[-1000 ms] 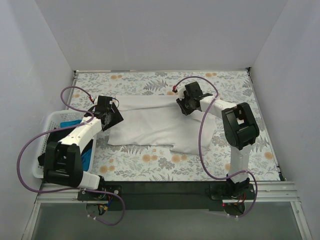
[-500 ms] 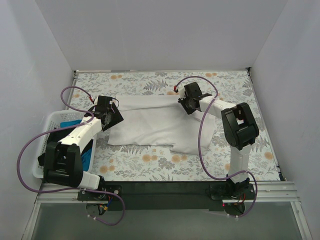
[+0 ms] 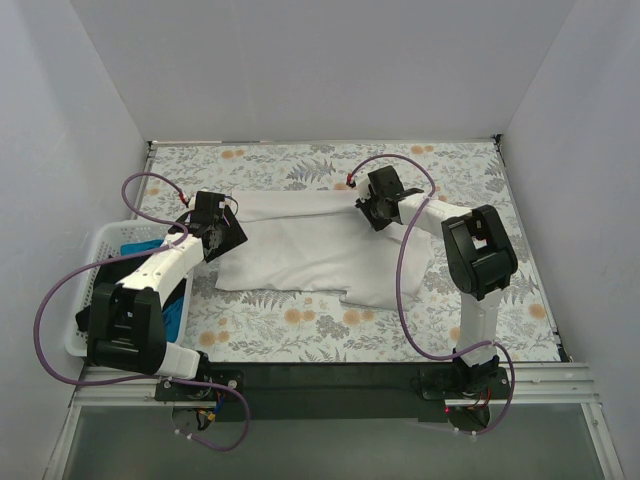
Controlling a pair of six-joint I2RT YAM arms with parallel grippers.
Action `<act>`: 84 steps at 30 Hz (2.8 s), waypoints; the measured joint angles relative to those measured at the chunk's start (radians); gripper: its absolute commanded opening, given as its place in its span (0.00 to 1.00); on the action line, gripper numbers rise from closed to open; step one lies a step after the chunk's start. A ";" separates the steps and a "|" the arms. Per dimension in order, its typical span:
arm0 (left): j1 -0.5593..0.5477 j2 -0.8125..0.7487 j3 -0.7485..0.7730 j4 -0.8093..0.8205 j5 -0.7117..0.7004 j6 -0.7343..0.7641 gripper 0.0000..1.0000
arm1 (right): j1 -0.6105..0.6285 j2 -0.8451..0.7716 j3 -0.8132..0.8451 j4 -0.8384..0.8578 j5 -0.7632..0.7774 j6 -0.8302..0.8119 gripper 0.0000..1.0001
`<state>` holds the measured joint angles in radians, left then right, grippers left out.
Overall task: Fold and stack the t-shirts
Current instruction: Fold the tshirt
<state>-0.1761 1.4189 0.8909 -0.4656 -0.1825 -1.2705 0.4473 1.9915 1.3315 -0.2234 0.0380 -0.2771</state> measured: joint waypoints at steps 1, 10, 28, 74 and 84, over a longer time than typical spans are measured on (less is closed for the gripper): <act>0.000 0.000 0.000 0.000 0.000 0.000 0.63 | 0.000 0.001 0.000 0.001 0.000 -0.003 0.03; 0.000 0.000 0.000 0.000 0.000 0.000 0.63 | 0.001 -0.006 0.000 -0.014 -0.009 -0.020 0.01; 0.000 0.000 0.000 0.000 0.004 0.008 0.63 | -0.061 -0.076 0.023 -0.169 -0.283 -0.013 0.03; 0.000 0.014 0.000 0.003 0.014 0.010 0.63 | 0.114 0.008 0.027 -0.003 0.119 -0.108 0.31; 0.000 0.014 0.000 0.003 0.015 0.010 0.63 | 0.109 0.002 0.004 0.000 0.059 -0.078 0.33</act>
<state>-0.1761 1.4326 0.8909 -0.4625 -0.1677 -1.2602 0.5568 1.9938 1.3354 -0.2230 0.0971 -0.3553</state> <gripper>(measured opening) 0.631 0.324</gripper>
